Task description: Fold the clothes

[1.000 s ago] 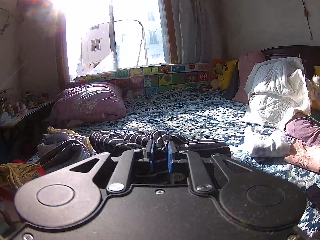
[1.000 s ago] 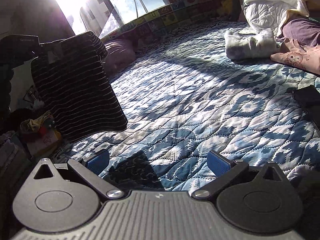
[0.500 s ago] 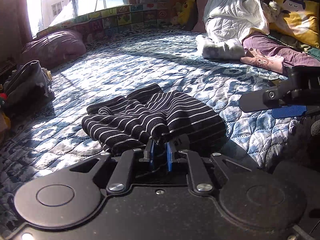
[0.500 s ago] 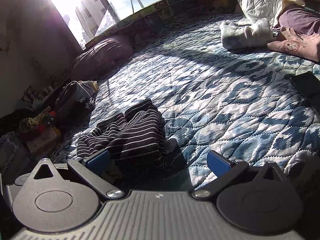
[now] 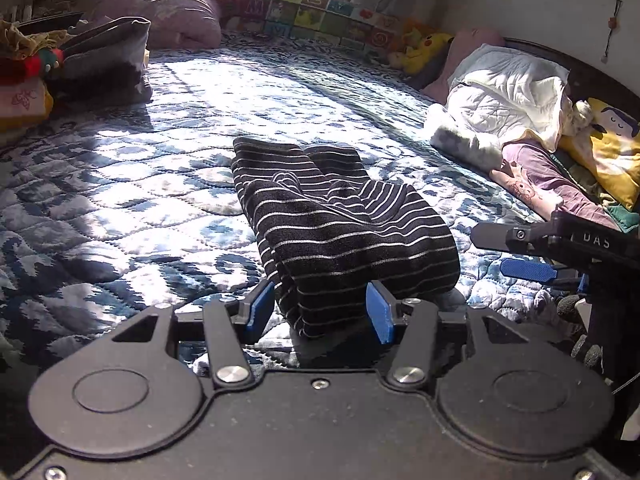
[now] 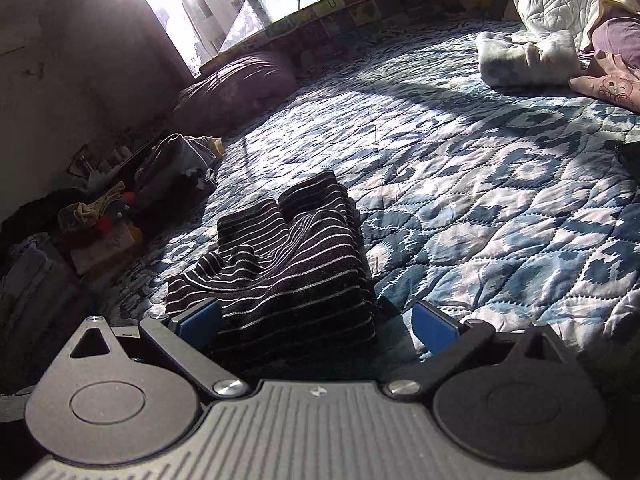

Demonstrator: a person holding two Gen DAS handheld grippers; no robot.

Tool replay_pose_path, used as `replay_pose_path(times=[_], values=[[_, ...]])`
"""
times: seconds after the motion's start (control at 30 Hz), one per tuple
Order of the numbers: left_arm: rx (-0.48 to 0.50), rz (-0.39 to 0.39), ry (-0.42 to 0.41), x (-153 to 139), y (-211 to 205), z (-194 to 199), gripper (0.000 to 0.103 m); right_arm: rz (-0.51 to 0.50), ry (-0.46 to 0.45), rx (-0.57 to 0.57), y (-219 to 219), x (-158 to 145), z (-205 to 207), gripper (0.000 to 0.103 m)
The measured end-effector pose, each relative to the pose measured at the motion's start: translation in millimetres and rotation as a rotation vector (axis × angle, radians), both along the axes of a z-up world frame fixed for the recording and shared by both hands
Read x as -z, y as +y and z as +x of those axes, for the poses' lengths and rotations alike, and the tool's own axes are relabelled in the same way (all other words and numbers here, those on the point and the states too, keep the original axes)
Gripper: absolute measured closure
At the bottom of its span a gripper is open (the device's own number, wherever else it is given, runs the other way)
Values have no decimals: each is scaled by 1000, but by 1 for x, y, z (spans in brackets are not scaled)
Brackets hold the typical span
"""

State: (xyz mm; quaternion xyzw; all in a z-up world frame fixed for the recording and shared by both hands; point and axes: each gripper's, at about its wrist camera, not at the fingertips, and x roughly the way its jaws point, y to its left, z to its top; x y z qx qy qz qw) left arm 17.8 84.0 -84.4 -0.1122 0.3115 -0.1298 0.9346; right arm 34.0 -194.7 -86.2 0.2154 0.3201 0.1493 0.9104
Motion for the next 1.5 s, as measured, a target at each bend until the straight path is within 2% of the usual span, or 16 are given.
replay_pose_path(times=[0.13,0.27,0.3,0.33,0.37,0.47,0.6,0.8,0.87,0.9,1.07,1.17,1.27,1.33,1.4,1.5], values=[[-66,-138,36,2,14,34,32,40,18,-10,-5,12,1,3],[-59,-243,103,20,12,65,35,156,16,1,-19,18,4,3],[-36,-266,105,24,12,66,59,186,15,4,-23,20,5,3],[9,-261,95,23,8,64,75,216,15,7,-27,21,5,3],[54,-254,84,22,3,61,75,252,15,13,-32,23,6,3],[238,-153,7,14,-10,36,78,357,10,27,-46,30,9,3],[457,81,-39,17,-24,-7,78,430,-1,43,-56,33,12,3],[556,275,-22,30,-31,-43,76,511,-19,47,-65,35,16,2],[549,312,0,33,-30,-48,71,509,-23,9,-59,32,30,1],[543,299,5,33,-28,-51,71,496,-27,-7,-54,28,38,1],[483,204,-26,17,-14,-72,52,455,-20,-129,-27,18,69,1],[350,182,-45,14,-8,-71,44,413,50,-152,-13,25,73,1],[173,47,-28,19,2,-60,42,457,128,-242,-2,43,57,1],[153,33,-45,21,-5,-56,41,442,141,-258,-1,47,41,1],[160,43,-71,23,-15,-56,41,481,168,-267,-9,45,25,1],[306,5,-50,24,-26,-62,41,539,191,-245,-31,37,3,1]])
